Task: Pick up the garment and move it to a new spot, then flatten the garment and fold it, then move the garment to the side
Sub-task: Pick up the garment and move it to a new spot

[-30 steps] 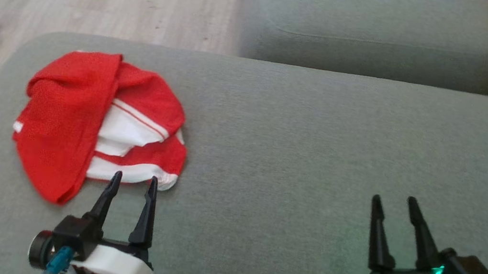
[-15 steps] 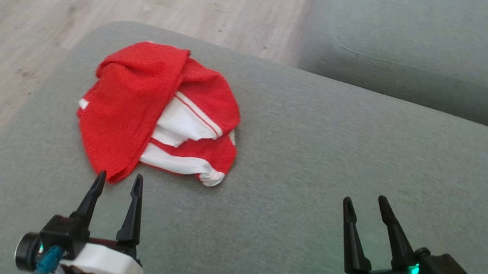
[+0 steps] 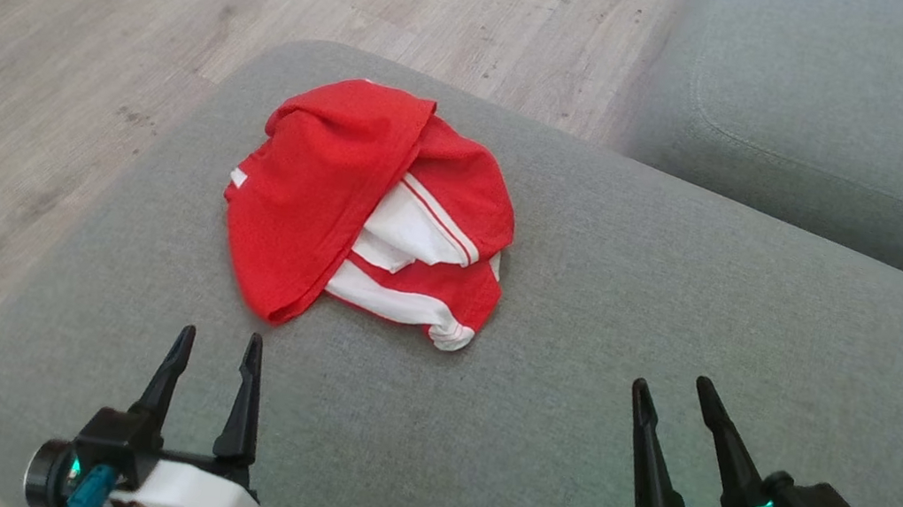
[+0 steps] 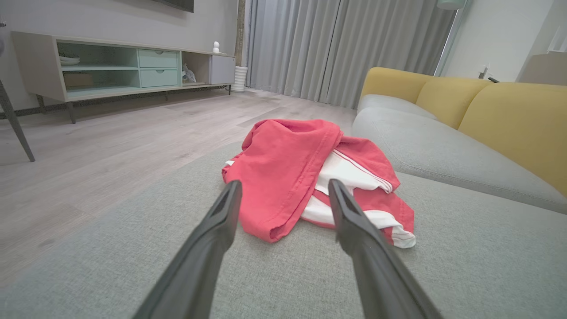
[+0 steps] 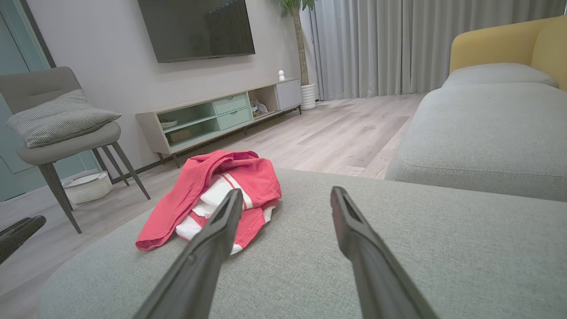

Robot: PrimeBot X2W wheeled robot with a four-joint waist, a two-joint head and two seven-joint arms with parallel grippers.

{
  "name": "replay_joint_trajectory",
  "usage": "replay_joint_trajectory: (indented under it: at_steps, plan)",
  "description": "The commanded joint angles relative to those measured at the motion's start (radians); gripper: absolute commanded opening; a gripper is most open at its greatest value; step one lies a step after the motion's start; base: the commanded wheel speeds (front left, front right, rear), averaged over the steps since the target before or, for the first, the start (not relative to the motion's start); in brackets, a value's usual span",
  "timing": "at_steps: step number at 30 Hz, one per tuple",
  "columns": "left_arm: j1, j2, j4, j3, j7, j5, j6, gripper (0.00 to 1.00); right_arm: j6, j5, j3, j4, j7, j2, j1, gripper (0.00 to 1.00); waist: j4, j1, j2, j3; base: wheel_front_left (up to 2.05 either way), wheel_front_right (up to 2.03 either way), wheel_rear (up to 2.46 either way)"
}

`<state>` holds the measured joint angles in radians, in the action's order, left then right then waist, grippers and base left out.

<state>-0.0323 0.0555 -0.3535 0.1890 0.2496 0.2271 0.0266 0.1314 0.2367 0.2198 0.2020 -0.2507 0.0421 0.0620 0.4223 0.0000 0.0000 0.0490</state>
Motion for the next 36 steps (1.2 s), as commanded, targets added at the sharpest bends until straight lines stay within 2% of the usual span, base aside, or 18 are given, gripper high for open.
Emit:
replay_joint_trajectory:
  at_steps: [1,9,15,22,28,30,32,36]
  plan:
    - [-0.028,0.0,0.031,-0.038,0.012,-0.012,-0.002,1.0,-0.001,0.006,0.02,-0.034,-0.011,0.008,-0.027,1.0,0.006,0.0,0.0,0.0,0.0,0.0,0.0]
    - [-0.062,0.027,0.0,-0.033,0.006,-0.036,0.007,1.0,-0.001,0.004,0.024,-0.039,-0.011,0.008,-0.037,1.0,-0.001,0.0,0.0,-0.021,0.0,0.0,0.0]
    - [-0.204,0.098,-0.111,0.003,-0.159,-0.044,0.058,1.0,-0.001,-0.017,0.021,-0.043,-0.011,0.008,-0.064,1.0,-0.044,0.0,0.0,-0.087,0.0,0.0,0.0]
    - [-0.357,0.159,-0.281,0.04,-0.338,-0.014,0.093,1.0,-0.001,-0.044,0.016,-0.047,-0.011,0.008,-0.107,1.0,-0.115,0.0,0.0,-0.178,0.0,0.0,0.0]
    - [-0.439,0.204,-0.381,0.052,-0.334,-0.021,0.096,1.0,-0.001,-0.054,0.01,-0.04,-0.011,0.008,-0.129,1.0,-0.164,0.0,0.0,-0.225,0.0,0.0,0.0]
    - [-0.46,0.215,-0.421,0.049,-0.323,-0.028,0.08,1.0,-0.001,-0.057,0.005,-0.038,-0.011,0.008,-0.135,1.0,-0.18,0.0,0.0,-0.238,0.0,0.0,0.0]
    - [-0.476,0.219,-0.458,0.045,-0.312,-0.028,0.068,1.0,-0.001,-0.058,0.002,-0.039,-0.011,0.008,-0.14,1.0,-0.194,0.0,0.0,-0.247,0.0,0.0,0.0]
    - [-0.496,0.216,-0.534,0.05,-0.322,-0.017,0.073,1.0,-0.001,-0.057,0.0,-0.041,-0.011,0.008,-0.145,1.0,-0.213,0.0,0.0,-0.255,0.0,0.0,0.0]
